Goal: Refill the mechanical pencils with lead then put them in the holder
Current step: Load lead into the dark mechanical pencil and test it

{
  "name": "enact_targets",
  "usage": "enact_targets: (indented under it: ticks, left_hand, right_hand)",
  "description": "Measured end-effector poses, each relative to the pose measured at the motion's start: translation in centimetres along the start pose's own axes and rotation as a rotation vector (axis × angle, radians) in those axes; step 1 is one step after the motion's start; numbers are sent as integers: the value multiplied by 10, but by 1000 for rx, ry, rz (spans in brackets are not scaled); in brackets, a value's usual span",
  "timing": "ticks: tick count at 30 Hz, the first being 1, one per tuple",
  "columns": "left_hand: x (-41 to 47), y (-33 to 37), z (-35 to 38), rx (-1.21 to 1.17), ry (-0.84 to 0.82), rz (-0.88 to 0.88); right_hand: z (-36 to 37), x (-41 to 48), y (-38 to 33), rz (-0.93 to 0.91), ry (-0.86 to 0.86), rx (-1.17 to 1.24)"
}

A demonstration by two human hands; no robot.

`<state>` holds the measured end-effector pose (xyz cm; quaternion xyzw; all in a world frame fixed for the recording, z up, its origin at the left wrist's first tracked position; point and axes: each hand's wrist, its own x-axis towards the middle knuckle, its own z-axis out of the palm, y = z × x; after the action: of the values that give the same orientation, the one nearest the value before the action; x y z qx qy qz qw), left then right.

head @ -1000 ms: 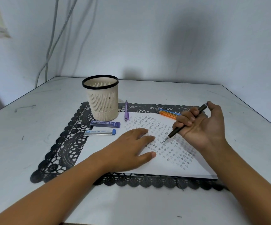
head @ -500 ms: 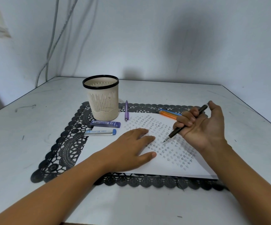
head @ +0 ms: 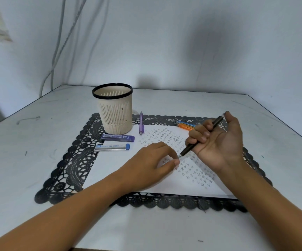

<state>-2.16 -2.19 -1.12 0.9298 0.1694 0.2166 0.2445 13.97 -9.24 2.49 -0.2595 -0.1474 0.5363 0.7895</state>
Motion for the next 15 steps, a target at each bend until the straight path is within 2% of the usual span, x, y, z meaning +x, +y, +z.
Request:
enact_targets:
  ticks: [5, 7, 11, 15]
  left_hand:
    - [1, -1, 1, -57, 49, 3]
    - [0, -1, 0, -61, 64, -2]
    - [0, 0, -4, -106, 125, -39]
    - [0, -2, -6, -80, 127, -39]
  right_hand:
    - [4, -1, 4, -4, -21, -55]
    - [5, -2, 3, 7, -54, -222]
    - [2, -4, 1, 88, -145, -727]
    - [0, -5, -1, 112, -146, -846]
